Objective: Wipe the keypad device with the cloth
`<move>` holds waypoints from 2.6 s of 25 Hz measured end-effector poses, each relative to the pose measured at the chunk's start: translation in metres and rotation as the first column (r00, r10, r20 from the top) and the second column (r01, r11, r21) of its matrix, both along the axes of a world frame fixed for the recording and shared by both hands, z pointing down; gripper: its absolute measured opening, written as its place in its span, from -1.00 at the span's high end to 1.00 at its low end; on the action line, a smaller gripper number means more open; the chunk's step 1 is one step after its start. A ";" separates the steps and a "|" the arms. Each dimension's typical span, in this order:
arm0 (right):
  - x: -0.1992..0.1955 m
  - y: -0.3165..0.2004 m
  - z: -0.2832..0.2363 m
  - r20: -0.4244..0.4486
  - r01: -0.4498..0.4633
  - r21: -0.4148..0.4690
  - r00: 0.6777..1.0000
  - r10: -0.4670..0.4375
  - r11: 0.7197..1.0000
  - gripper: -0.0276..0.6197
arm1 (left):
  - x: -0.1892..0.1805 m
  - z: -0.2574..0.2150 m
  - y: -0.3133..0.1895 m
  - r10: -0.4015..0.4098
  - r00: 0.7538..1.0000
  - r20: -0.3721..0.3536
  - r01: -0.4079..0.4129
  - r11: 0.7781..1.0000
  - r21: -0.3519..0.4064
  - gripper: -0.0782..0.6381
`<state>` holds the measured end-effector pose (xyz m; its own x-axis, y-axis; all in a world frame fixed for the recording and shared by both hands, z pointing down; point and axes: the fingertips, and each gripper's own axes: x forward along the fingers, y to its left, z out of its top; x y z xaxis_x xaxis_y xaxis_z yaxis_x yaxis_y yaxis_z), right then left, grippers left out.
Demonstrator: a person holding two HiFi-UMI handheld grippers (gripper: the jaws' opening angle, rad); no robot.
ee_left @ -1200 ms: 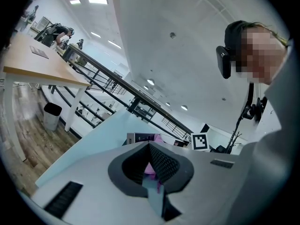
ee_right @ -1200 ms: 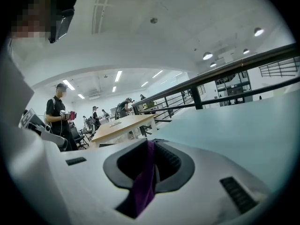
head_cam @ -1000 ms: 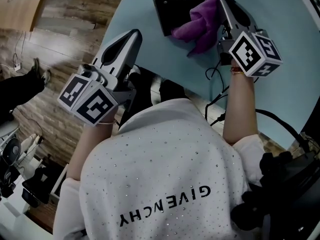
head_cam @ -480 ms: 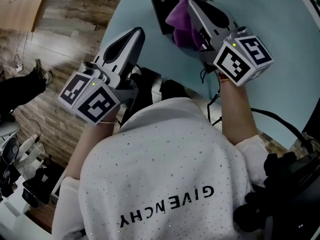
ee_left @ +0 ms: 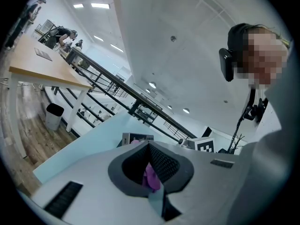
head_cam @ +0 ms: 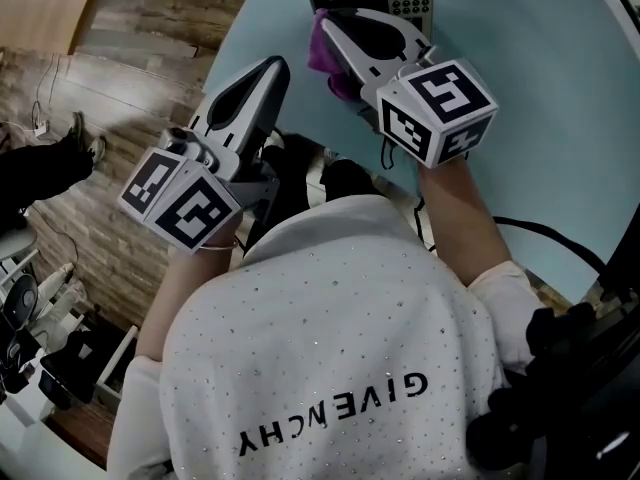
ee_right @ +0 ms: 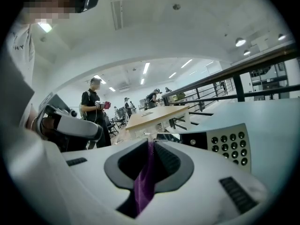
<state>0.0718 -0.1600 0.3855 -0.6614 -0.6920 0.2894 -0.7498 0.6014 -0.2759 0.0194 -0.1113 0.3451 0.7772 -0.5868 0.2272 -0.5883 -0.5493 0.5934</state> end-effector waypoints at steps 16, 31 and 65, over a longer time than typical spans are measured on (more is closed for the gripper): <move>0.068 -0.019 0.003 -0.138 -0.184 0.046 0.972 0.189 0.982 0.79 | 0.006 -0.001 -0.003 0.006 1.000 -0.014 -0.006 1.000 -0.020 0.78; 0.131 -0.023 0.012 -0.145 -0.307 0.039 0.940 0.310 0.951 0.79 | 0.017 0.002 -0.005 0.010 1.000 -0.006 -0.010 1.000 -0.030 0.78; 0.016 0.008 0.013 -0.090 0.022 0.009 0.996 -0.021 1.000 0.79 | -0.003 -0.009 -0.007 -0.056 0.998 -0.009 0.056 0.998 -0.014 0.78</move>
<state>0.0878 -0.1517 0.3989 -0.6475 -0.6811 0.3418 -0.7584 0.6198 -0.2017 0.0166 -0.1180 0.3361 0.7451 -0.6265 0.2287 -0.6124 -0.5070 0.6065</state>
